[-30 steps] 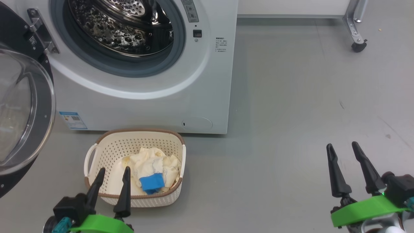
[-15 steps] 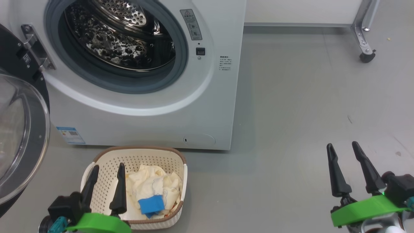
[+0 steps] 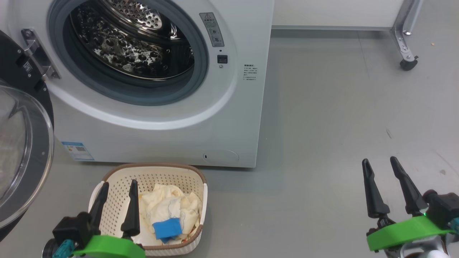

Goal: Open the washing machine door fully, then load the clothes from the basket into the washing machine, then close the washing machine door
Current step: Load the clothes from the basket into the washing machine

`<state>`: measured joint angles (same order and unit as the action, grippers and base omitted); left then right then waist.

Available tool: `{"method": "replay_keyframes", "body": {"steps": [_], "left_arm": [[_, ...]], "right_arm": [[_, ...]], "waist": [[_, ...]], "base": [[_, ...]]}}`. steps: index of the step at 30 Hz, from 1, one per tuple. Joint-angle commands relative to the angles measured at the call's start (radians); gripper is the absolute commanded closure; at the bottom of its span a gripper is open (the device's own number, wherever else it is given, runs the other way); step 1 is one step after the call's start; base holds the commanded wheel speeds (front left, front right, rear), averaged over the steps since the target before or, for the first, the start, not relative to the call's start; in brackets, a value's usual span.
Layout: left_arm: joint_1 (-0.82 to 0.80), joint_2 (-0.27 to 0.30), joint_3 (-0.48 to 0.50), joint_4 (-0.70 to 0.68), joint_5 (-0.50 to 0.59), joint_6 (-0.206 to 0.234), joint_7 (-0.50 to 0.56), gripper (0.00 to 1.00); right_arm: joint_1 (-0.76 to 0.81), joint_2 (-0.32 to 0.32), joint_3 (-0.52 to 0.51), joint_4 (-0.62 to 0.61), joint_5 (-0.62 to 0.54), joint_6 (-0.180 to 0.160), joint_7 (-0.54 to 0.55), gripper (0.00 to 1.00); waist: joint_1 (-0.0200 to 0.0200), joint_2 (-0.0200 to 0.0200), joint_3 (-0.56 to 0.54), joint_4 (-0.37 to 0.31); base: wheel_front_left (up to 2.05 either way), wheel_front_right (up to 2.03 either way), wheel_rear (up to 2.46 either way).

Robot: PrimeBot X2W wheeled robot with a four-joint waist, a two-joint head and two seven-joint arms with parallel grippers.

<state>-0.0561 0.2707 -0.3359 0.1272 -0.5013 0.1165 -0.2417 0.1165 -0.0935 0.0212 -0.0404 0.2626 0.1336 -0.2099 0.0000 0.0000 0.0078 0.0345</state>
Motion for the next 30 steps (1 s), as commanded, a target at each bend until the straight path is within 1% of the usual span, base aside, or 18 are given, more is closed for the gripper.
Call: {"method": "replay_keyframes", "body": {"steps": [1, 30], "left_arm": [[-0.045, 0.015, 0.038, -0.027, 0.011, 0.005, -0.015, 0.00], [-0.050, 0.020, 0.024, -0.013, 0.007, 0.006, -0.017, 0.00]], "right_arm": [[-0.039, -0.019, 0.017, -0.028, -0.005, -0.003, 0.000, 0.00], [-0.042, -0.022, 0.026, -0.025, -0.006, -0.003, 0.001, 0.00]], "waist": [[0.0000, 0.0000, 0.000, 0.000], [0.0000, 0.0000, 0.002, 0.001]], "base": [[0.00, 0.00, 0.00], [0.00, 0.00, 0.00]]}}
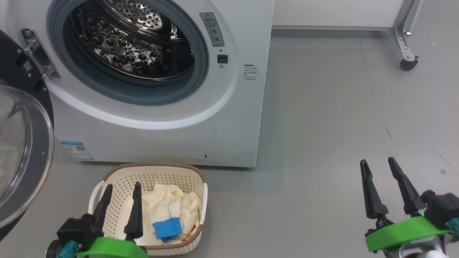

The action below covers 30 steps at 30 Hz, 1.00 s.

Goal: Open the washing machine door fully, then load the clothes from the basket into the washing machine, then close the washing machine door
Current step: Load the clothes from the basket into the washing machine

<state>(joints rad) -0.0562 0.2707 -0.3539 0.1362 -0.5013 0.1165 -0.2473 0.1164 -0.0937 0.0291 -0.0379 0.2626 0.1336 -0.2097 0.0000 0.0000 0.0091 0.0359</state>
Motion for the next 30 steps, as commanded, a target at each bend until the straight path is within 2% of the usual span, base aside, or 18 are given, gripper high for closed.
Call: {"method": "replay_keyframes", "body": {"steps": [1, 19, 24, 30], "left_arm": [[-0.050, 0.020, 0.041, -0.022, 0.006, 0.006, -0.011, 0.00], [-0.066, 0.023, 0.033, -0.019, 0.002, 0.008, -0.010, 0.00], [-0.086, 0.016, 0.024, -0.011, 0.001, 0.009, -0.004, 0.00], [-0.150, 0.013, 0.025, 0.004, 0.004, 0.011, 0.006, 0.00]], "right_arm": [[-0.043, -0.022, 0.019, -0.027, -0.006, -0.003, 0.001, 0.00], [-0.050, -0.020, 0.011, -0.035, -0.007, -0.003, 0.000, 0.00], [-0.066, -0.019, 0.008, -0.031, -0.015, -0.003, 0.004, 0.00], [-0.116, -0.027, 0.004, -0.042, -0.026, -0.003, 0.003, 0.00]], "waist": [[0.0000, 0.0000, 0.001, 0.000], [0.0000, 0.0000, 0.041, 0.000], [0.0000, 0.0000, 0.098, -0.009], [0.0000, 0.0000, 0.219, -0.026]], "base": [[0.00, 0.00, 0.00], [0.00, 0.00, 0.00], [0.00, 0.00, 0.00], [0.00, 0.00, 0.00]]}}
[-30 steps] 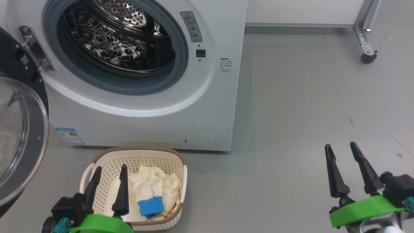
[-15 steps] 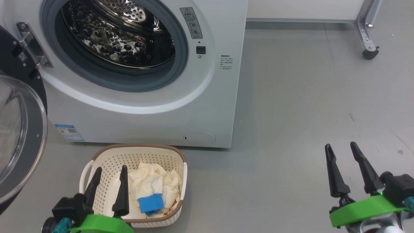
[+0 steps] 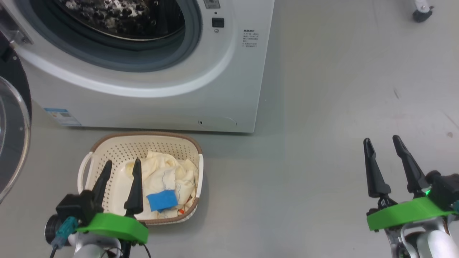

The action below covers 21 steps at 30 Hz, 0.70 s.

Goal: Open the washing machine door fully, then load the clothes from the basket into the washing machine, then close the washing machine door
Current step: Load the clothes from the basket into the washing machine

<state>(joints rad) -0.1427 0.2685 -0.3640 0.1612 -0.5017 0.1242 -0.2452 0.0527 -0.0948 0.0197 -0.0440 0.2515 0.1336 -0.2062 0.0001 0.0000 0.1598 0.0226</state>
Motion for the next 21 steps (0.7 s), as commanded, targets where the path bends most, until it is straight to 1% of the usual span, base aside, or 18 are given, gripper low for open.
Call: {"method": "replay_keyframes", "body": {"steps": [1, 6, 9, 13, 21], "left_arm": [[-0.077, 0.015, 0.035, -0.015, 0.004, 0.002, 0.007, 0.00], [-0.129, 0.014, 0.039, 0.038, -0.015, -0.015, 0.031, 0.00], [-0.179, 0.018, 0.037, 0.097, -0.026, -0.034, 0.057, 0.00], [-0.260, 0.017, 0.033, 0.194, -0.040, -0.065, 0.083, 0.00], [-0.439, 0.022, 0.013, 0.423, -0.041, -0.123, 0.129, 0.00]], "right_arm": [[-0.060, -0.027, 0.014, -0.036, -0.017, -0.003, 0.000, 0.00], [-0.092, -0.029, 0.027, -0.032, -0.028, -0.003, -0.002, 0.00], [-0.117, -0.030, 0.032, -0.030, -0.034, -0.003, -0.007, 0.00], [-0.155, -0.033, 0.044, -0.029, -0.040, -0.003, -0.012, 0.00], [-0.218, -0.022, 0.065, -0.019, -0.047, -0.003, -0.029, 0.00]], "waist": [[-0.0001, 0.0000, 0.094, -0.016], [-0.0001, 0.0000, 0.179, -0.034], [-0.0001, 0.0000, 0.240, -0.048], [-0.0001, 0.0000, 0.319, -0.071], [-0.0001, 0.0000, 0.435, -0.130]], "base": [[0.00, 0.00, 0.00], [0.00, 0.00, 0.00], [0.00, 0.00, 0.00], [0.00, 0.00, 0.00], [0.00, 0.00, 0.00]]}}
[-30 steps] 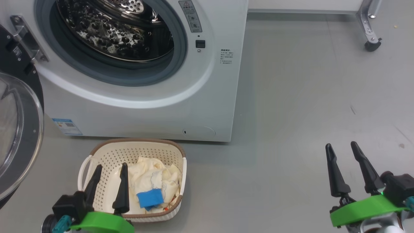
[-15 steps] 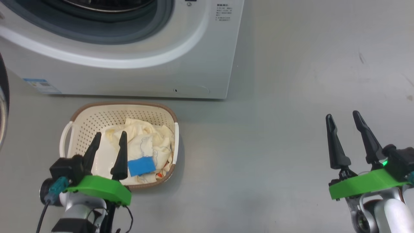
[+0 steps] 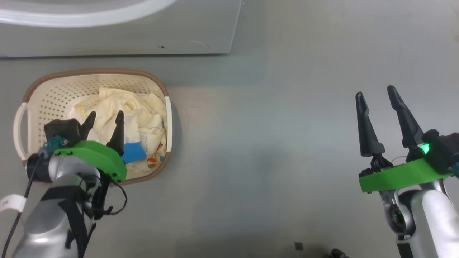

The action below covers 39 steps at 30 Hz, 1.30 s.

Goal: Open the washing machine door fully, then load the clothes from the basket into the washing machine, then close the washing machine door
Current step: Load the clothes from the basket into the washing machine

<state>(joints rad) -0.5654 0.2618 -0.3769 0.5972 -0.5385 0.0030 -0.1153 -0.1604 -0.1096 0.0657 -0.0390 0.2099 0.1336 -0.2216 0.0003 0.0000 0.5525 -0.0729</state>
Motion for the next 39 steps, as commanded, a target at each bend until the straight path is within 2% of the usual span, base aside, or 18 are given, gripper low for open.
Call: {"method": "replay_keyframes", "body": {"steps": [1, 9, 15, 28, 31, 39], "left_arm": [[-0.039, 0.031, 0.021, 0.018, 0.001, -0.008, 0.004, 0.00], [-0.193, 0.045, -0.003, 0.243, 0.019, -0.047, 0.038, 0.00], [-0.282, 0.039, -0.013, 0.382, 0.006, -0.069, 0.110, 0.00], [-0.390, 0.055, -0.012, 0.599, -0.016, -0.082, 0.172, 0.00], [-0.410, 0.064, -0.019, 0.628, -0.012, -0.072, 0.196, 0.00], [-0.469, 0.102, -0.075, 0.667, 0.046, -0.001, 0.265, 0.00]], "right_arm": [[-0.010, -0.005, 0.021, -0.023, -0.006, -0.003, -0.015, 0.00], [-0.055, 0.008, 0.041, -0.009, -0.018, -0.003, -0.030, 0.00], [-0.079, 0.019, 0.053, 0.003, -0.017, -0.003, -0.037, 0.00], [-0.140, 0.042, 0.103, 0.002, -0.010, -0.003, -0.040, 0.00], [-0.142, 0.047, 0.112, 0.002, -0.007, -0.003, -0.040, 0.00], [-0.147, 0.055, 0.130, -0.008, 0.000, -0.003, -0.040, 0.00]], "waist": [[-0.0003, 0.0000, 0.057, -0.043], [-0.0003, 0.0000, 0.159, -0.107], [-0.0003, 0.0000, 0.215, -0.130], [-0.0003, 0.0000, 0.300, -0.191], [-0.0003, 0.0000, 0.315, -0.206], [-0.0003, 0.0000, 0.363, -0.241]], "base": [[0.00, 0.00, 0.00], [0.00, 0.00, 0.00], [0.00, 0.00, 0.00], [0.00, 0.00, 0.00], [0.00, 0.00, 0.00], [0.00, 0.00, 0.00]]}}
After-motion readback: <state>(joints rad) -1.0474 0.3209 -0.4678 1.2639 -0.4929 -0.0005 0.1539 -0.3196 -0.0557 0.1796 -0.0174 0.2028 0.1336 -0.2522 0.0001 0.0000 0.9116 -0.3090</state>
